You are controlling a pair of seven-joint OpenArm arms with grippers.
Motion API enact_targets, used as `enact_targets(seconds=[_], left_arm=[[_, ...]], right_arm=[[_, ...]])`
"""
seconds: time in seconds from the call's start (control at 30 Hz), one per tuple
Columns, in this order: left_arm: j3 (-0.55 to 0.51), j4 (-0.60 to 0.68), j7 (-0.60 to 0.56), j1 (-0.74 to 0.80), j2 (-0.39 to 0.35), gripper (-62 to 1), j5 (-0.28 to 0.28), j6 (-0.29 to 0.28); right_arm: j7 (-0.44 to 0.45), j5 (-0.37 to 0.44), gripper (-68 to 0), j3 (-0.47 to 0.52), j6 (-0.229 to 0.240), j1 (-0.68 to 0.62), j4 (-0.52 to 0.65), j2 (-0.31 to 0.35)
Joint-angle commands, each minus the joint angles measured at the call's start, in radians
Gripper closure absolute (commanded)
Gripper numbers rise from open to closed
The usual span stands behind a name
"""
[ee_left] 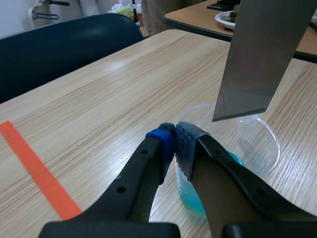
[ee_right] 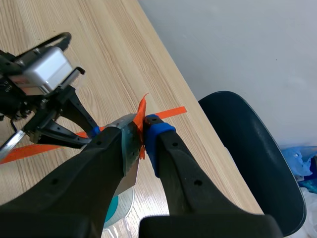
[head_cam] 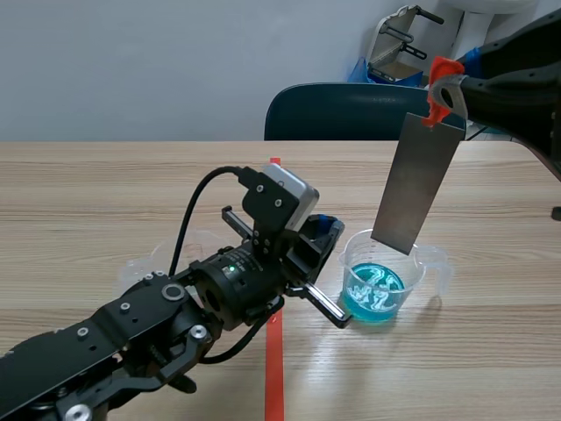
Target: Do the redox reaction experiment
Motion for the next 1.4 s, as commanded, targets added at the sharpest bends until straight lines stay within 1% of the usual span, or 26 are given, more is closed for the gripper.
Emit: enact_targets(seconds=[0.0, 0.1, 0.2, 0.4, 0.9, 1.03, 1.13, 1.2, 1.3, 1.37], left_arm=[[0.004, 0.002, -0.030, -0.013, 0.017, -3.6, -0.003, -0.008], [0.006, -0.041, -0.036, -0.032, 0.035, -3.6, -0.003, -0.027], [0.024, -0.057, -0.047, -0.039, 0.038, -3.6, -0.003, -0.028], [0.068, -0.058, -0.058, -0.045, 0.038, -3.6, -0.003, -0.027], [0.069, -0.058, -0.060, -0.044, 0.037, -3.6, -0.003, -0.026], [0.069, -0.055, -0.071, -0.040, 0.022, -3.6, -0.019, -0.027], [0.069, -0.032, -0.082, -0.017, -0.005, -3.8, -0.035, -0.026], [0.069, -0.001, -0.084, 0.006, -0.028, -8.3, -0.041, -0.026], [0.069, 0.056, -0.084, 0.050, -0.070, -19.0, -0.041, -0.016], [0.068, 0.095, -0.084, 0.083, -0.097, -24.3, -0.041, -0.005]], right_arm=[[0.008, 0.013, -0.8, 0.013, 0.006, 0.000, 0.005, 0.005], [0.008, 0.013, -0.8, 0.013, 0.006, 0.000, 0.005, 0.005], [0.005, 0.013, -0.8, 0.013, 0.006, 0.000, 0.005, 0.005], [0.005, 0.013, -0.8, 0.013, 0.006, 0.000, 0.005, 0.005], [0.005, 0.013, -0.8, 0.013, 0.006, 0.000, 0.005, 0.005], [0.005, 0.013, -0.8, 0.013, 0.006, 0.000, 0.005, 0.005], [0.005, 0.013, -0.8, 0.013, 0.006, 0.000, 0.005, 0.005], [0.005, 0.013, -0.8, 0.013, 0.006, 0.000, 0.005, 0.005], [0.005, 0.013, -0.8, 0.013, 0.006, 0.000, 0.005, 0.005], [0.005, 0.013, -0.8, 0.013, 0.006, 0.000, 0.005, 0.005]])
